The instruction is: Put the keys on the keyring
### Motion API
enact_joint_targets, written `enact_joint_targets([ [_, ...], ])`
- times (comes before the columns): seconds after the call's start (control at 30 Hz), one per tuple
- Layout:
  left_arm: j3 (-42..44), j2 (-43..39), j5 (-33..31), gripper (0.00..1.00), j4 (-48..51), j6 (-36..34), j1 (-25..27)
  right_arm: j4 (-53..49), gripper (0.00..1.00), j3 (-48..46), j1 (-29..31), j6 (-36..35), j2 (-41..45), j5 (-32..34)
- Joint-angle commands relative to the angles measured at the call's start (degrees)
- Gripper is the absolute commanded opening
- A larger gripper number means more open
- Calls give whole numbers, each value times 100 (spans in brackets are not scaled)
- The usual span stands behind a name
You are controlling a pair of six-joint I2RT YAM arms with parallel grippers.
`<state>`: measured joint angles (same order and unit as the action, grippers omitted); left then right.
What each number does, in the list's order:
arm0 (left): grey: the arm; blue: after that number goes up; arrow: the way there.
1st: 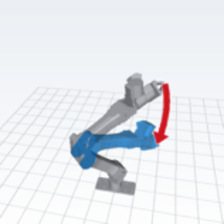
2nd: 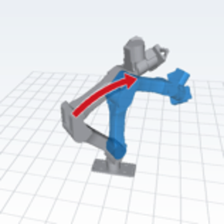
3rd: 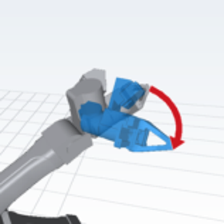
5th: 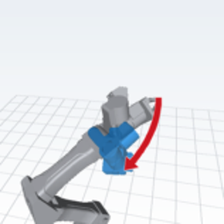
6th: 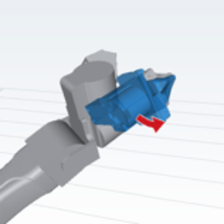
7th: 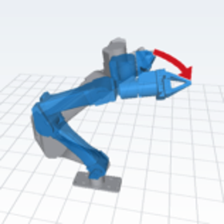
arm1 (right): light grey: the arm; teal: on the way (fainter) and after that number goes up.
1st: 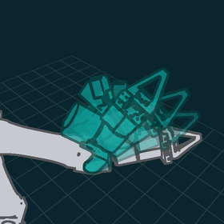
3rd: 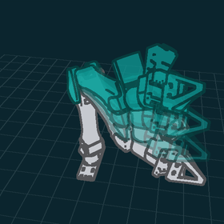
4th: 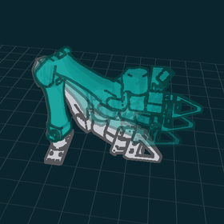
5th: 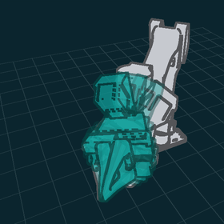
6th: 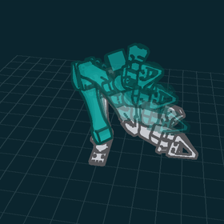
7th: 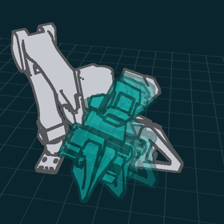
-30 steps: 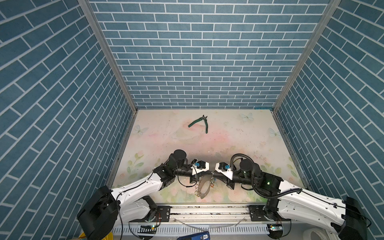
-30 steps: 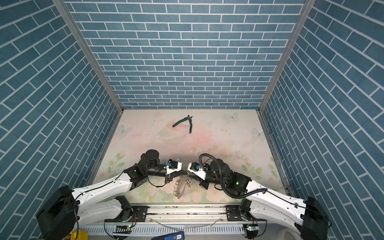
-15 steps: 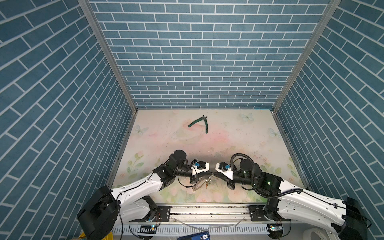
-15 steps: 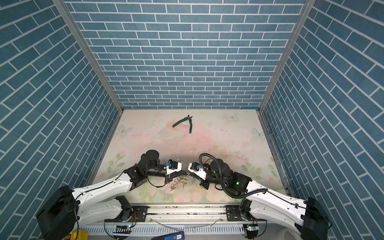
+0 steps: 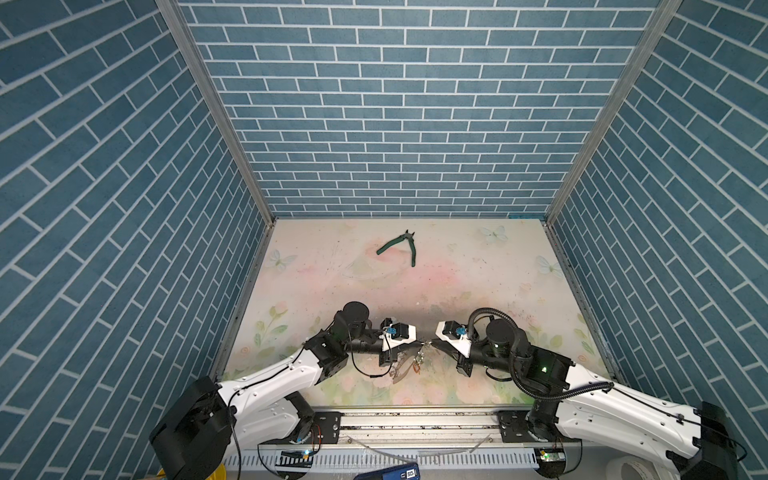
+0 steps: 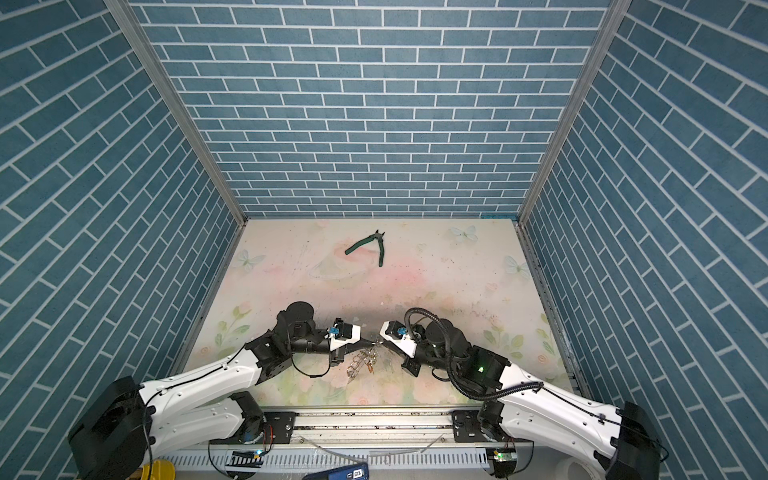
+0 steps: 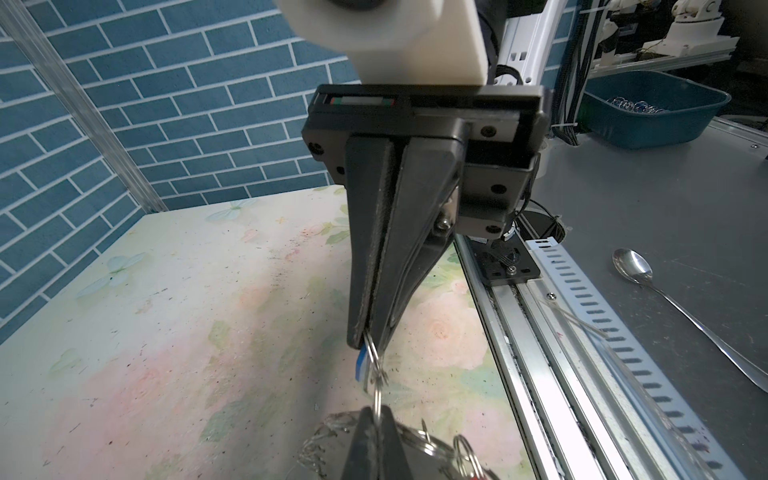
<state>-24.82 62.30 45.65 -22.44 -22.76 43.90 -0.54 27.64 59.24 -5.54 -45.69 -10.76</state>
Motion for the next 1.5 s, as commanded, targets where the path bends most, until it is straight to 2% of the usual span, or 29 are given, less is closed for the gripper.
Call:
enact_joint_targets([
  [0.0,-26,77,85,0,84,-34,-22,277,0,188,-148,539,-100,335],
  [0.23,-82,131,-307,5,44,62,-13,734,0,585,-159,1302,-742,993],
  [0.33,-40,34,-564,11,95,43,-8,804,0,646,-162,1393,-820,1247],
  [0.4,-3,-4,-726,16,49,77,-9,861,0,659,-161,1393,-836,1269],
  [0.5,-30,-15,-920,20,35,185,-11,913,0,681,-157,1374,-854,1227],
  [0.67,-122,-31,-1531,27,-359,914,-5,995,0,651,-159,1285,-924,1105],
  [0.77,-111,-52,-1636,30,-691,1406,-4,1313,0,494,-158,1310,-913,1077],
  [0.87,-68,-85,-1658,30,-826,1632,-6,1573,0,381,-159,1280,-917,1036],
  [1.13,-149,-68,-1845,29,-770,1691,-5,2141,0,149,-154,1230,-1033,667],
  [1.37,-81,-73,-1712,23,-1127,1870,-9,2480,0,-34,-158,1295,-1152,637],
  [1.47,-106,-43,-1687,14,-1084,1881,-4,2596,0,-74,-161,1329,-1202,611],
])
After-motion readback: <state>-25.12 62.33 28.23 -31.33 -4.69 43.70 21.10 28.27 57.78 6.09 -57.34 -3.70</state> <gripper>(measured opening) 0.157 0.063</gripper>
